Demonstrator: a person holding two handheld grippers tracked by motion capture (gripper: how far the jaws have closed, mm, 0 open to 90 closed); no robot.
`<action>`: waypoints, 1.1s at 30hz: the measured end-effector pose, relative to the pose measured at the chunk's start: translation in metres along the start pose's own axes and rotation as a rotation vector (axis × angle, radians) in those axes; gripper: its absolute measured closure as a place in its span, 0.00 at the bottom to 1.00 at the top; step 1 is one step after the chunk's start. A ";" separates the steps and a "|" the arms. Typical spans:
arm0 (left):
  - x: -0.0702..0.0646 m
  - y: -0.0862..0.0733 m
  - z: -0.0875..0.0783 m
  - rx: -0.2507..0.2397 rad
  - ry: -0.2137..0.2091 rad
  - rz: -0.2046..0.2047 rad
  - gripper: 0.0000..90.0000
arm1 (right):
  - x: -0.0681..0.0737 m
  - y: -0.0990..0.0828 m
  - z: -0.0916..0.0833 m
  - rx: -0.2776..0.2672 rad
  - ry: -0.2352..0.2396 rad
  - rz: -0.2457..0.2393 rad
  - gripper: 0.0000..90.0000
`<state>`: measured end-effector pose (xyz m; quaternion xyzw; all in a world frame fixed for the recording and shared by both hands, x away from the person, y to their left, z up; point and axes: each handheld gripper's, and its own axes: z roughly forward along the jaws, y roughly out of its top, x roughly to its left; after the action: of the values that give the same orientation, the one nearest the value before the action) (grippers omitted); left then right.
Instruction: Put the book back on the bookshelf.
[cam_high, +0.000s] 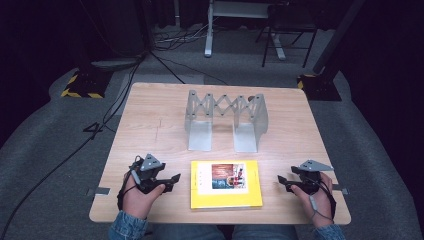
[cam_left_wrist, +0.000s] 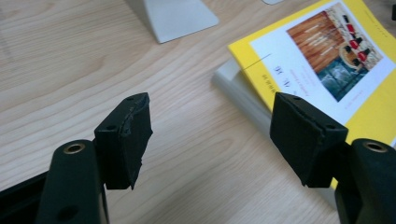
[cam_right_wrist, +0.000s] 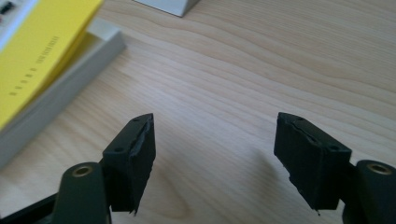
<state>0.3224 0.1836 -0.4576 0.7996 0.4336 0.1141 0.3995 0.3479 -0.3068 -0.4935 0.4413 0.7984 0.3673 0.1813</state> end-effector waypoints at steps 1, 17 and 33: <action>-0.002 0.001 0.004 0.007 -0.009 0.002 0.33 | 0.003 0.001 -0.001 0.001 0.026 0.017 0.32; -0.023 -0.001 0.043 0.043 -0.067 -0.009 0.36 | 0.058 0.004 -0.014 0.052 0.164 -0.138 0.30; -0.019 -0.007 0.058 0.059 -0.127 -0.054 0.41 | 0.072 -0.009 -0.018 0.150 0.203 -0.190 0.32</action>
<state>0.3379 0.1397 -0.4975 0.8047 0.4319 0.0394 0.4054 0.2922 -0.2569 -0.4857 0.3369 0.8759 0.3305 0.1002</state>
